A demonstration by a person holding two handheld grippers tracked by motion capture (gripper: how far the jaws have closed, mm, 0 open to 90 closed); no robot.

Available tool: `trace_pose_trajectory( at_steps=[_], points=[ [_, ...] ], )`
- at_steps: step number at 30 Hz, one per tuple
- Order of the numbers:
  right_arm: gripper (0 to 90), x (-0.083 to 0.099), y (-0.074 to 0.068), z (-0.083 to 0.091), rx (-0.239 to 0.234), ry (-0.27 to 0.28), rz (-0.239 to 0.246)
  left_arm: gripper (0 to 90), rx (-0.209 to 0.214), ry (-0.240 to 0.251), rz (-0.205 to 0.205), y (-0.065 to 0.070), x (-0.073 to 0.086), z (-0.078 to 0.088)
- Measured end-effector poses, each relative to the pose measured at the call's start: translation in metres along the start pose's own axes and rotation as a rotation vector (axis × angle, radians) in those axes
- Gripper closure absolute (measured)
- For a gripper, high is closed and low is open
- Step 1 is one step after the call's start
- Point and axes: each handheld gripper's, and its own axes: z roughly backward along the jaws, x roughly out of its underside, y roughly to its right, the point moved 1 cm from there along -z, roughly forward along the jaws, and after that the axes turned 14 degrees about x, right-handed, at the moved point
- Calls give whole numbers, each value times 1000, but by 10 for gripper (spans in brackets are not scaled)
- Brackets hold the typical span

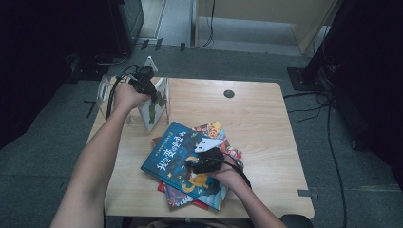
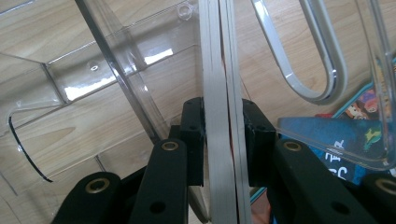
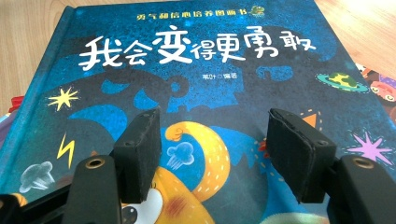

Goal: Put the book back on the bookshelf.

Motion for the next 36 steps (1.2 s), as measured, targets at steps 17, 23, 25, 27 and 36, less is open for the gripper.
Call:
trace_pose_trajectory(
  at_steps=[17, 23, 25, 27, 36],
  points=[
    [358, 0, 0, 0, 0, 0, 1, 728, 17, 21, -3, 0, 0, 3],
    [358, 0, 0, 0, 0, 0, 0, 716, 26, 50, -9, 0, 2, 11],
    [358, 0, 0, 0, 0, 0, 0, 705, 35, 67, -4, 0, 2, 15],
    [358, 0, 0, 0, 0, 0, 0, 696, 42, 86, -5, 0, 3, 19],
    [365, 0, 0, 0, 1, -1, -1, 651, 40, 136, -73, 14, 8, 42]
  ],
)
